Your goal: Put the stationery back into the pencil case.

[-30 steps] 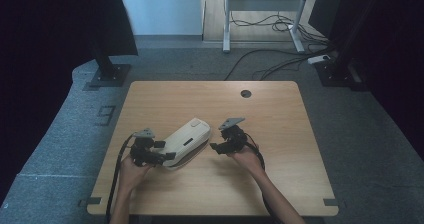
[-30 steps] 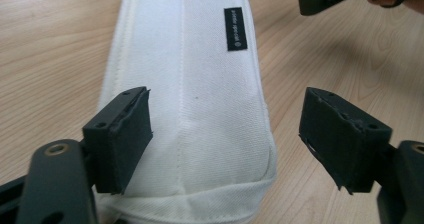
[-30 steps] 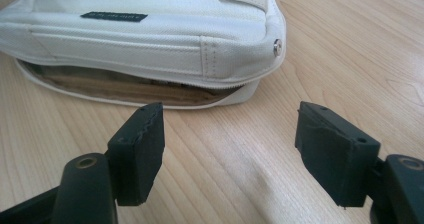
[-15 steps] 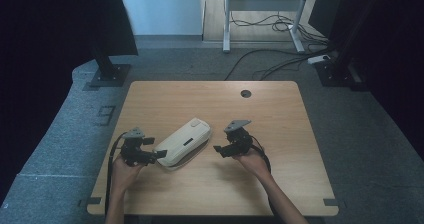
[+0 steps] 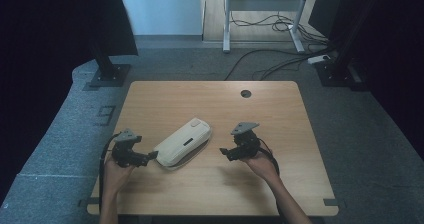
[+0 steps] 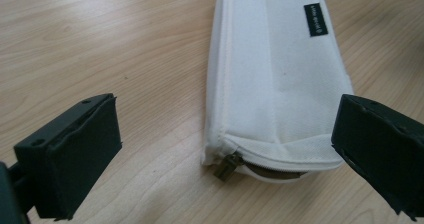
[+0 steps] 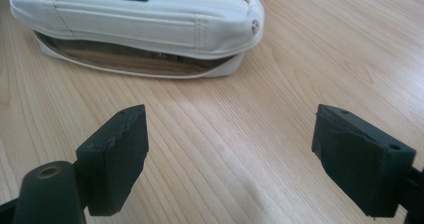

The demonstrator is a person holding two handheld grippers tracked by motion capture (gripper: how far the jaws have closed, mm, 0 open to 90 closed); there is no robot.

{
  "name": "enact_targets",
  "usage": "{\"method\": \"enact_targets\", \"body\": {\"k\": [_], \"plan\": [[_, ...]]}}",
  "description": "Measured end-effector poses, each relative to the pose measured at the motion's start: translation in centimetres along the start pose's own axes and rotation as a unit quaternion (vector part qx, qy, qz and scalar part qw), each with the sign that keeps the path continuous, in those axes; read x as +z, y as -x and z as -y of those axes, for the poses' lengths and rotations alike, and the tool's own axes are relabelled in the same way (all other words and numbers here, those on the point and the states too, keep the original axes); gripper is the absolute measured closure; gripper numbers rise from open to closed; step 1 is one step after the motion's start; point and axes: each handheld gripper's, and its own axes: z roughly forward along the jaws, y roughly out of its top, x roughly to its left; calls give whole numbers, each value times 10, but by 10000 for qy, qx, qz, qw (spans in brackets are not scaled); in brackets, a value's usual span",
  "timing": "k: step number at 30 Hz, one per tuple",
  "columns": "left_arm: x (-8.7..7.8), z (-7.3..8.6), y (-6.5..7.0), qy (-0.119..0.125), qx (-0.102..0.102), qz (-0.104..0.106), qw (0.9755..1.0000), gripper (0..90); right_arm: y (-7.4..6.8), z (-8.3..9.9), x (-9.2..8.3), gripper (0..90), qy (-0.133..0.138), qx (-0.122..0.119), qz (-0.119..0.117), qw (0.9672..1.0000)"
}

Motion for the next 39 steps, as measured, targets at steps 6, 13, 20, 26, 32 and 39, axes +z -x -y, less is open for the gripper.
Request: {"method": "enact_targets", "body": {"k": [6,13,20,26,32,39], "plan": [[-2,10,-10,-8,-184,12,9998,0,5,8,-11,134,29,37,88,10000],[4,16,-15,-283,-186,-69,9994,0,8,18,-22,128,53,66,183,9998],[11,27,-21,-372,-247,-77,9990,0,13,36,-35,116,72,134,319,9994],[21,38,-24,-526,-194,-109,9984,0,17,60,-41,82,44,291,463,9985],[28,44,-24,-673,-154,-213,9974,0,20,79,-42,47,0,429,595,9973],[30,45,-21,-710,-13,-371,9968,0,21,103,-39,27,-235,535,764,9954]]}}
